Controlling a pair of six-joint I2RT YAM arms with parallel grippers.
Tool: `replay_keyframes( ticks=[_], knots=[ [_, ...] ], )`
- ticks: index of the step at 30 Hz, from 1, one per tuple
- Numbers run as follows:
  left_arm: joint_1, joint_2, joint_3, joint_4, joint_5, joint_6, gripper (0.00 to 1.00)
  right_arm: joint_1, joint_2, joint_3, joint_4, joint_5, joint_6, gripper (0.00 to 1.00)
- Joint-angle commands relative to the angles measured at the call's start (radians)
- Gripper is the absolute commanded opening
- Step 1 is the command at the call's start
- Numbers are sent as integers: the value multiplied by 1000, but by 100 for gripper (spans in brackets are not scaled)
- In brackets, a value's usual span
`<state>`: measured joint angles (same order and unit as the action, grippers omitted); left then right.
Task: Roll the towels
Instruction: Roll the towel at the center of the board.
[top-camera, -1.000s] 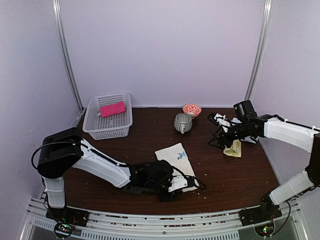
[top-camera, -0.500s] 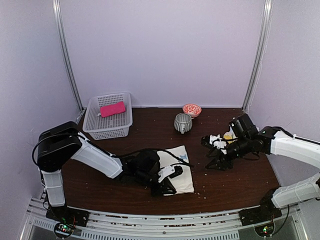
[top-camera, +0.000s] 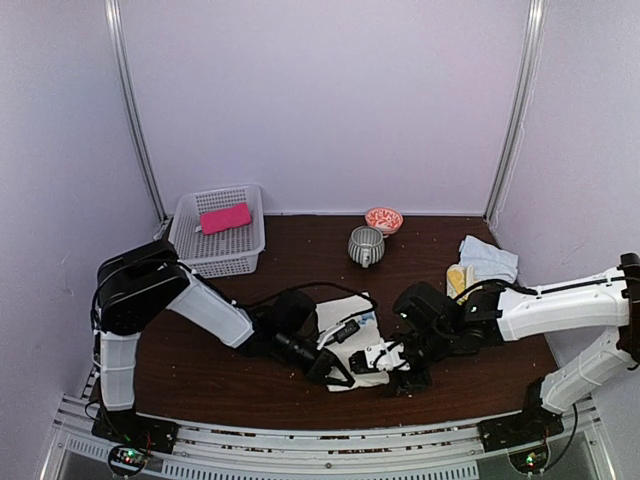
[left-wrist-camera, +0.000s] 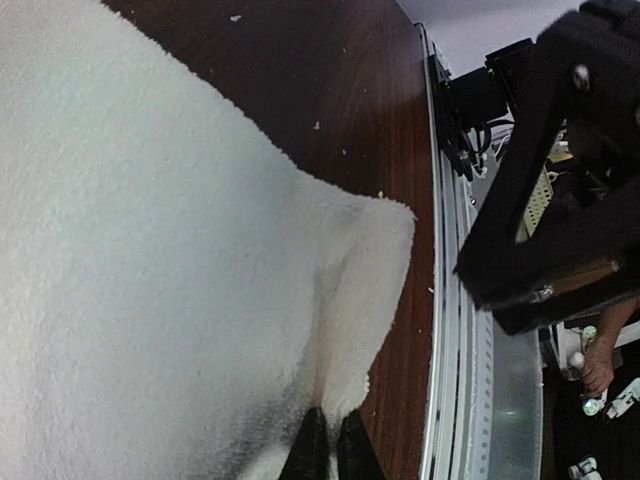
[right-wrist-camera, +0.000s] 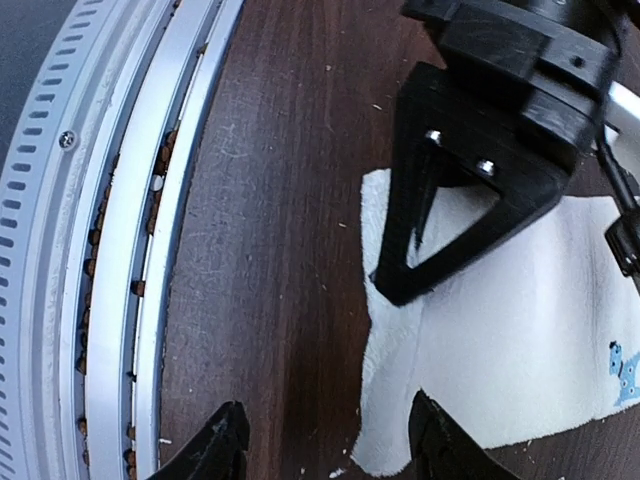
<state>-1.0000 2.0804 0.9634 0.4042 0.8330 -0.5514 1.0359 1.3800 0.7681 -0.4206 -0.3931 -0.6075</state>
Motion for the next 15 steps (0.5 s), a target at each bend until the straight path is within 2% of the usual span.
replay_keyframes(
  ticks=[1,6,11,15],
  knots=[
    [18,44,8,53,66,-149,0,73,46,17,95,125,-5,56],
    [24,61,23,32,78,-160,0,130,76,-7,186,275,0,54],
    [24,75,23,41,93,-173,0,133,100,-14,208,303,-13,50],
    [24,81,24,44,94,-174,0,132,123,-17,208,295,-20,40]
  ],
)
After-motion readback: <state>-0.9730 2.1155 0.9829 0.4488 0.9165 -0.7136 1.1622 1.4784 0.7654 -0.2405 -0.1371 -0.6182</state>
